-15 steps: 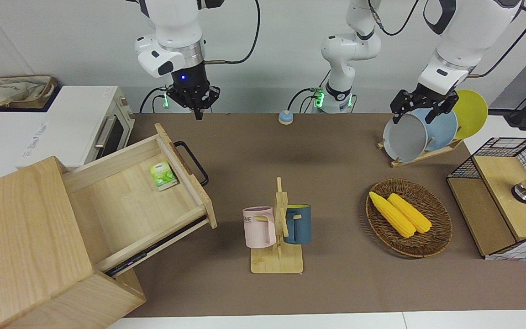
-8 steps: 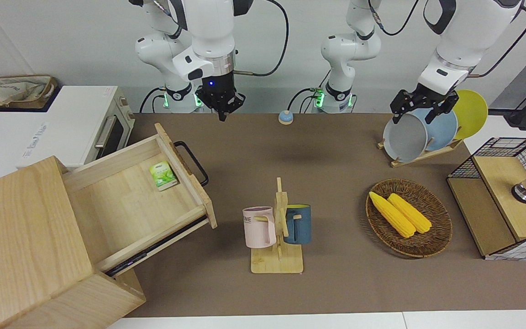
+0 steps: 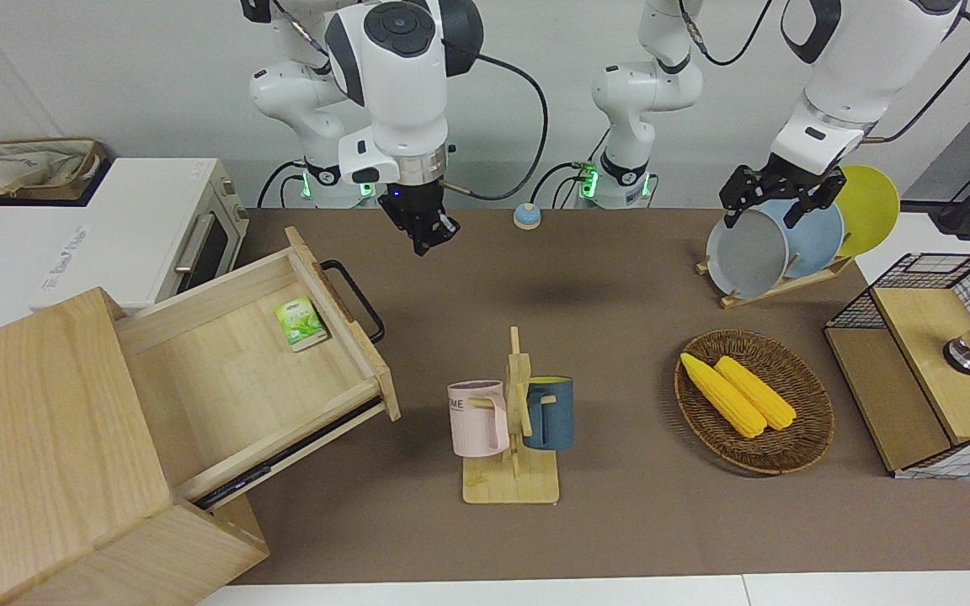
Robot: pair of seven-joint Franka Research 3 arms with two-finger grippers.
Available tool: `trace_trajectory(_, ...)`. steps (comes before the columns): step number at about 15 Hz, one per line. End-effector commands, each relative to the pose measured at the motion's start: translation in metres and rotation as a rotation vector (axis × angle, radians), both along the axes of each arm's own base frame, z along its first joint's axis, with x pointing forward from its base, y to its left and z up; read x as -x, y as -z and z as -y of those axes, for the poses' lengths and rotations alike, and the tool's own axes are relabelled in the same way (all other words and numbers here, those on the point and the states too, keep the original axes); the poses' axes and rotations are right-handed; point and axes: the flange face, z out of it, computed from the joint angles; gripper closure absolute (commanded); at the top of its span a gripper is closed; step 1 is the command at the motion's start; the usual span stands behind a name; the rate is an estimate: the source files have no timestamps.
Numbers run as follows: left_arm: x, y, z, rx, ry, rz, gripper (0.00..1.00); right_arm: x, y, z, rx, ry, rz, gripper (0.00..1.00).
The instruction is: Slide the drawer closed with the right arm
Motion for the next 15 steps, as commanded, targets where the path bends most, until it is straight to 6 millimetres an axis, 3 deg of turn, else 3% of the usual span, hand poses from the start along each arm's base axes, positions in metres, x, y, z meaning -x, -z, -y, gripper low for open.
trace_trajectory(1,-0.002,-0.004,-0.001,-0.016,0.011,-0.005,0.01,-0.015,0.036,0.006,0.023,0.126,0.026,1.0)
trace_trajectory(4,-0.002,-0.004,-0.001,-0.016,0.011,-0.005,0.01,-0.031,0.06,0.023,0.06,0.187,0.016,1.0)
trace_trajectory(15,-0.002,-0.004,-0.001,-0.016,0.011,-0.005,0.01,-0.061,0.086,0.063,0.068,0.257,0.021,1.0)
